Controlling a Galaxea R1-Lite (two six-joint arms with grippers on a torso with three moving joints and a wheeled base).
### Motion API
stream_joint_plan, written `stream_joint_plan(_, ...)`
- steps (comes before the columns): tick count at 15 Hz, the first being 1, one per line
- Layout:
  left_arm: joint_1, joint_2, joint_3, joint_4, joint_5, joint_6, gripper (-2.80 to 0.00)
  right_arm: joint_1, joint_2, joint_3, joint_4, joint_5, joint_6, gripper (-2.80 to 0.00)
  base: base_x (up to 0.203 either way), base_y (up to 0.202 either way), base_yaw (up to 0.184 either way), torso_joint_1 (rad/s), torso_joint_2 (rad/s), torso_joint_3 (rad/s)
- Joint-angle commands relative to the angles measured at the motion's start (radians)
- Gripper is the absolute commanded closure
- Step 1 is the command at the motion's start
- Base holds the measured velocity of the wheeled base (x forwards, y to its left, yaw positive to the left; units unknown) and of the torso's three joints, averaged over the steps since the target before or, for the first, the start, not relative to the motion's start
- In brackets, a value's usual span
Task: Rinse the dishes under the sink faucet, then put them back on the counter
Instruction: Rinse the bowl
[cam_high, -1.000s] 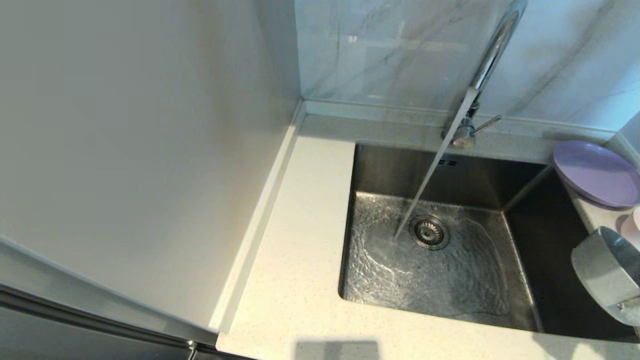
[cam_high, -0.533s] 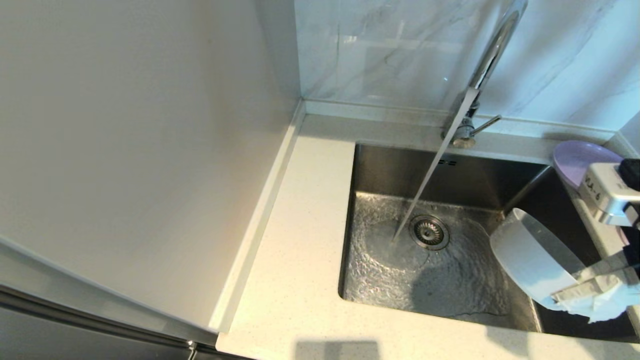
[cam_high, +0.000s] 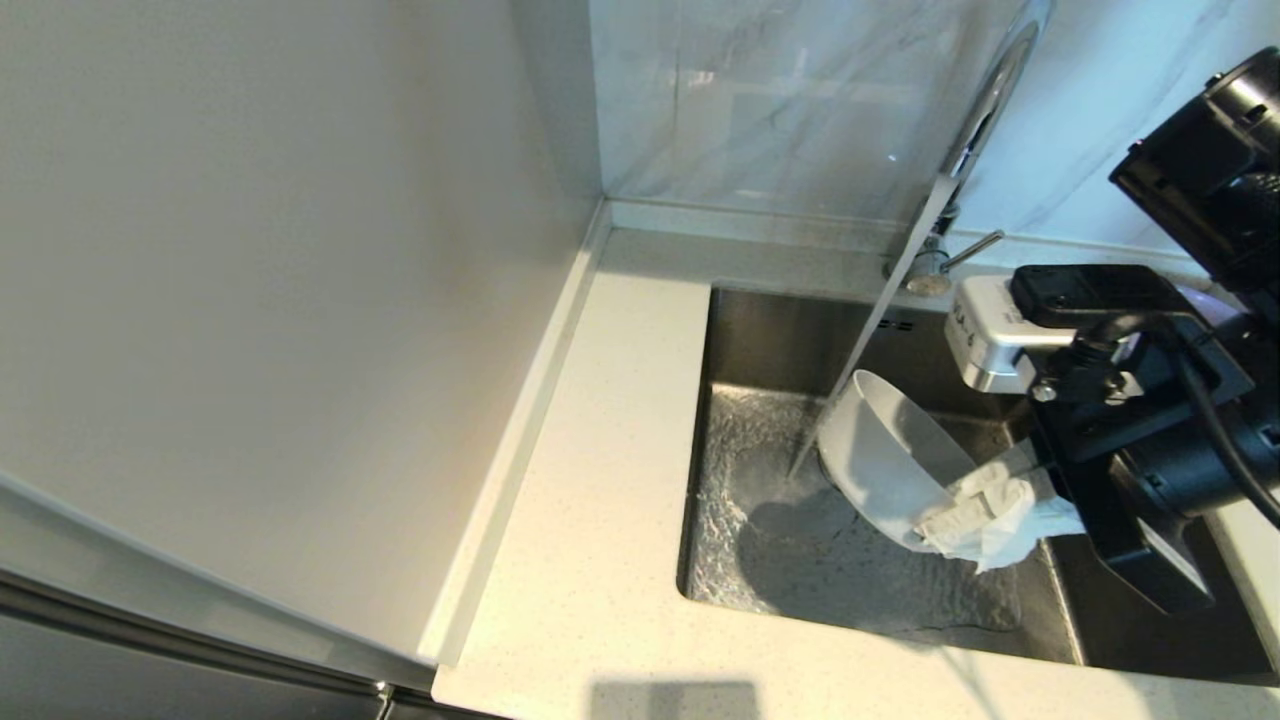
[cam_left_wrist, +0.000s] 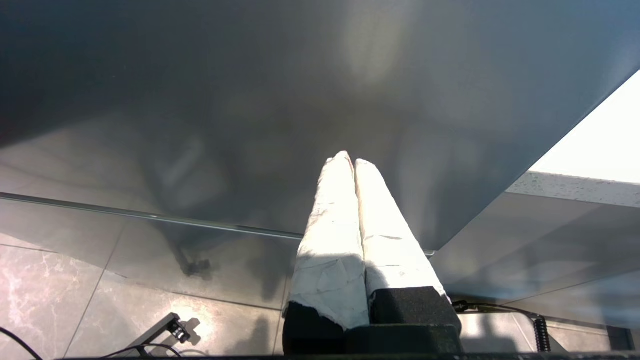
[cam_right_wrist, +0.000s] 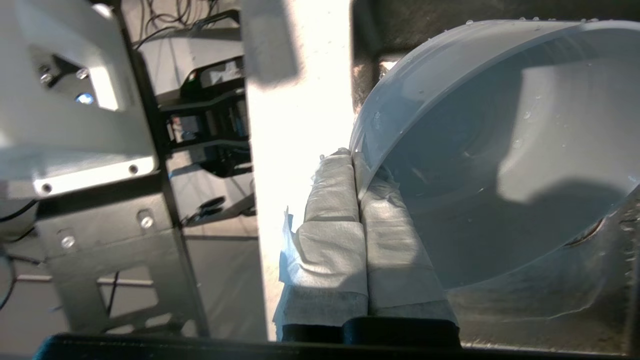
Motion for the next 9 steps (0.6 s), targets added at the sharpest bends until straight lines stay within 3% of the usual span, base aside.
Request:
stream_joint_plan(1,0.0,0.0,0.0,0.0,0.0,0.0,0.0,0.004,0.038,-0.003,-0.057,-0.034,0.001,0.0,0.0,0.0,0.0,0.0,0.0,0.0)
stream_joint_plan(5,0.0,0.0,0.0,0.0,0.0,0.0,0.0,0.023,0.068,0.001,-0.144,-0.129,0.038,0.0,0.0,0.0,0.0,0.0,0.0,0.0)
stream_joint_plan(9,0.0,0.0,0.0,0.0,0.0,0.0,0.0,0.023,0.097,-0.038,-0.146,-0.153,0.093,0.0,0.0,0.0,0.0,0.0,0.0,0.0)
